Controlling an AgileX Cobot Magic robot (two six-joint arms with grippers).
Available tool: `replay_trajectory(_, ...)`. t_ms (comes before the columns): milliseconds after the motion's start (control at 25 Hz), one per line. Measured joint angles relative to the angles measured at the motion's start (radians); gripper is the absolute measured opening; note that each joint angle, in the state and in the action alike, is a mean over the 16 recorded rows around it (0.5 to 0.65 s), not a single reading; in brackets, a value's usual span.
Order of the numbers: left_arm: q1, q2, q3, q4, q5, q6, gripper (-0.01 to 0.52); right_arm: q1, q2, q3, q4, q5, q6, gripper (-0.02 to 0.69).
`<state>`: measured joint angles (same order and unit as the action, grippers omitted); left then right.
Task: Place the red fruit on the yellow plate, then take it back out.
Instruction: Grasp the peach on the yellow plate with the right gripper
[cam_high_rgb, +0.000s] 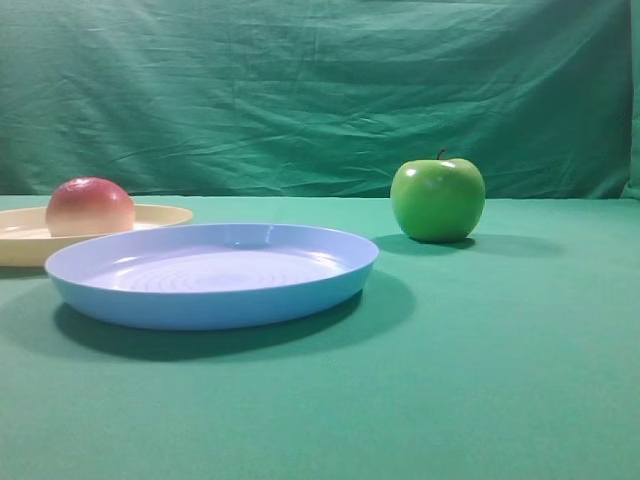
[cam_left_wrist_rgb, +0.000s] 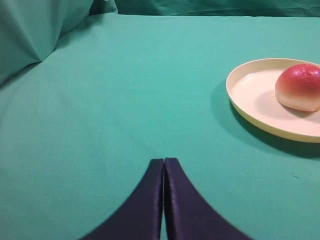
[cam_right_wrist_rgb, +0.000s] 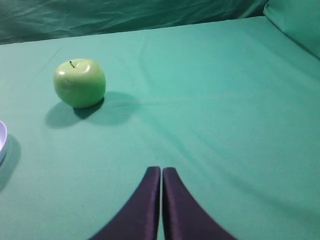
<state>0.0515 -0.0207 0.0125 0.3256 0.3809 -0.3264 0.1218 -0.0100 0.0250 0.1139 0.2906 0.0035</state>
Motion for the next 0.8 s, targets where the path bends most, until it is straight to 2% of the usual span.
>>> replay_trajectory(400,0.0,0.0,0.0,0.0,0.0,0.0,0.0,0.003,0.116,-0.112,0.046,-0.148,0.0,0.0)
replay_trajectory(800,0.0,0.0,0.0,0.0,0.0,0.0,0.0,0.044,0.445,-0.43,0.052,-0.075,0.0,0.0)
